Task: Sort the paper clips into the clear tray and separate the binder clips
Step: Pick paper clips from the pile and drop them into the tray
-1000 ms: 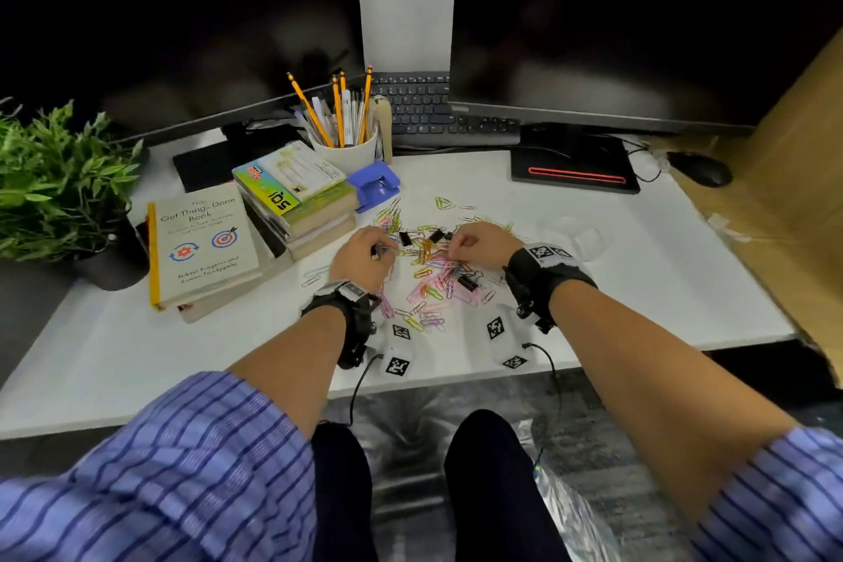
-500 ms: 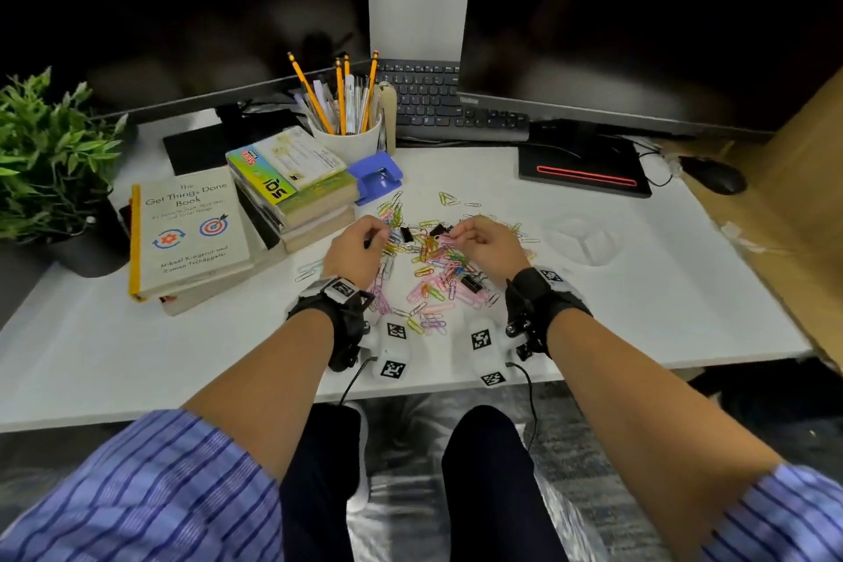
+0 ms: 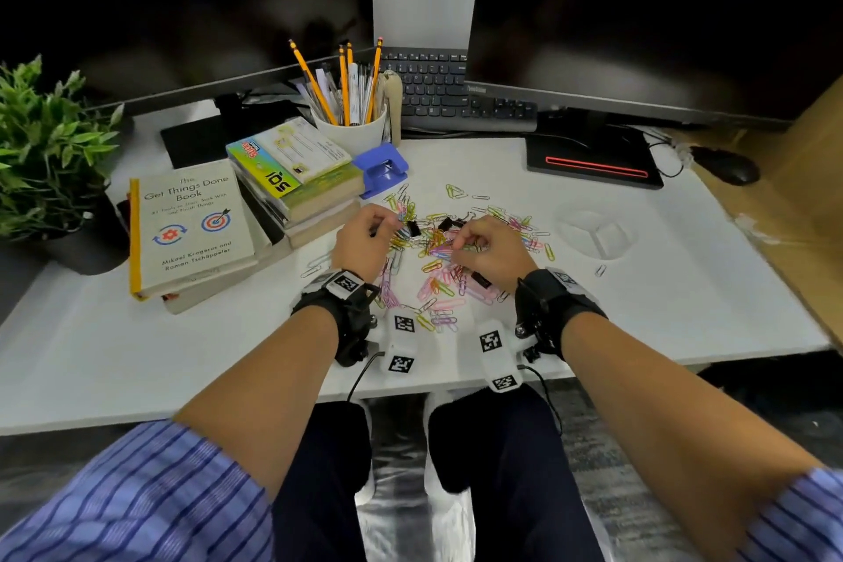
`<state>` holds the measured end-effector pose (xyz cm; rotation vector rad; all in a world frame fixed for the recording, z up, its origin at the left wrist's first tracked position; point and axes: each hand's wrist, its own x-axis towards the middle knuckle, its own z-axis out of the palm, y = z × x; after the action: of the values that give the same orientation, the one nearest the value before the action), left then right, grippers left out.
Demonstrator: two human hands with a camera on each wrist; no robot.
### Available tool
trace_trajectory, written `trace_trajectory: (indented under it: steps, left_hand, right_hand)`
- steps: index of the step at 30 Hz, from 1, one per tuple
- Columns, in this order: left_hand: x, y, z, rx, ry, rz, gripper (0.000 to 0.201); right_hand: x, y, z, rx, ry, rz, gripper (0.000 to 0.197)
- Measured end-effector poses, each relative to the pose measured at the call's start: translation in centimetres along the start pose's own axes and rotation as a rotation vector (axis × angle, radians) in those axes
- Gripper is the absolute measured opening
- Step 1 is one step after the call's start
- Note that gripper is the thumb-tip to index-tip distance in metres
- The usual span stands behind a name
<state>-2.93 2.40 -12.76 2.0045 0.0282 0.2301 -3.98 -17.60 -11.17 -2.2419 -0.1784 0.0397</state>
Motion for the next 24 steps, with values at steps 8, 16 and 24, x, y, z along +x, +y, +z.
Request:
trace_trajectory:
  steps: [8, 16, 24]
  left_hand:
    - [0.0, 0.3, 0.2, -0.178, 0.061, -0.004, 0.017]
    - [-0.2, 0.1, -0.2, -0.315, 0.046, -0.031, 0.025]
    - [-0.1, 0.1, -0.6, -0.266, 0.015, -0.017, 0.021]
  right_hand:
    - [0.6, 0.5, -0.6, 0.335, 0.1, 0.048, 0.003]
    - [0.6, 2.1, -0.9, 0.551, 0.212, 0.043, 0.016]
    - [0.6, 1.9, -0.8, 0.526, 0.225, 0.02, 0.005]
